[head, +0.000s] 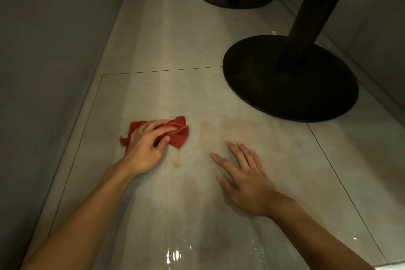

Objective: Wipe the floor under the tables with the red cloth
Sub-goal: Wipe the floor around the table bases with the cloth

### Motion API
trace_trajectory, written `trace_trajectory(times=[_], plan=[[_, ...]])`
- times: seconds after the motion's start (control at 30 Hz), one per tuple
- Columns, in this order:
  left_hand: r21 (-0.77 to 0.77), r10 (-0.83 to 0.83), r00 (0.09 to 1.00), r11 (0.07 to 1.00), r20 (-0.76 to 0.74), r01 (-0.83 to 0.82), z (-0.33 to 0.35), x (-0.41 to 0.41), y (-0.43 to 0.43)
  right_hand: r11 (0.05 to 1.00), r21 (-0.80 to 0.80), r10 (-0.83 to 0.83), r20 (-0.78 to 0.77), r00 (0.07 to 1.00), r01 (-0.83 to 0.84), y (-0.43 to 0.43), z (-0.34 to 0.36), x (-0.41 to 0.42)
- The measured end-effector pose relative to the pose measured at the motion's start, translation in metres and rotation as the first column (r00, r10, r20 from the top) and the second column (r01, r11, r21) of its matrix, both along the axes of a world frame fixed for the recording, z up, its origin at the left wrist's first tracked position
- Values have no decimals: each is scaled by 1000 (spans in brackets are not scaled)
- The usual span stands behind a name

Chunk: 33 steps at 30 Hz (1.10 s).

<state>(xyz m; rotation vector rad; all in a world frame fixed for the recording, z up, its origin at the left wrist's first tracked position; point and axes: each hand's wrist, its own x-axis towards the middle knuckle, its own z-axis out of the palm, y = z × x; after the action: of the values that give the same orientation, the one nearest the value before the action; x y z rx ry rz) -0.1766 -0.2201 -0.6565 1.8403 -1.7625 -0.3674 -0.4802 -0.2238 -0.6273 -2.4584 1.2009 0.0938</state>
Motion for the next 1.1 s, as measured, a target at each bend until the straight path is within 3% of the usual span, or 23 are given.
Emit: trace_trajectory(times=[0.13, 0.23, 0.33, 0.5, 0.8, 1.1], plan=[[100, 70, 988, 991, 137, -84, 6, -26, -37, 1000, -1, -5, 9, 1000, 5, 0, 2, 0], [96, -26, 995, 995, 99, 16, 8, -40, -34, 1000, -22, -11, 20, 1000, 11, -1, 5, -1], [48, -140, 989, 989, 53, 137, 4, -34, -2, 999, -42, -16, 44, 999, 17, -4, 8, -3], [-1, -78, 997, 997, 17, 78, 4, -12, 67, 1000, -23, -19, 36, 999, 20, -2, 8, -1], [88, -226, 974, 970, -2, 225, 12, -47, 177, 999, 25, -34, 7, 999, 34, 1, 16, 3], [62, 50, 999, 997, 19, -51, 4, -53, 119, 999, 22, -32, 16, 999, 31, -1, 14, 3]])
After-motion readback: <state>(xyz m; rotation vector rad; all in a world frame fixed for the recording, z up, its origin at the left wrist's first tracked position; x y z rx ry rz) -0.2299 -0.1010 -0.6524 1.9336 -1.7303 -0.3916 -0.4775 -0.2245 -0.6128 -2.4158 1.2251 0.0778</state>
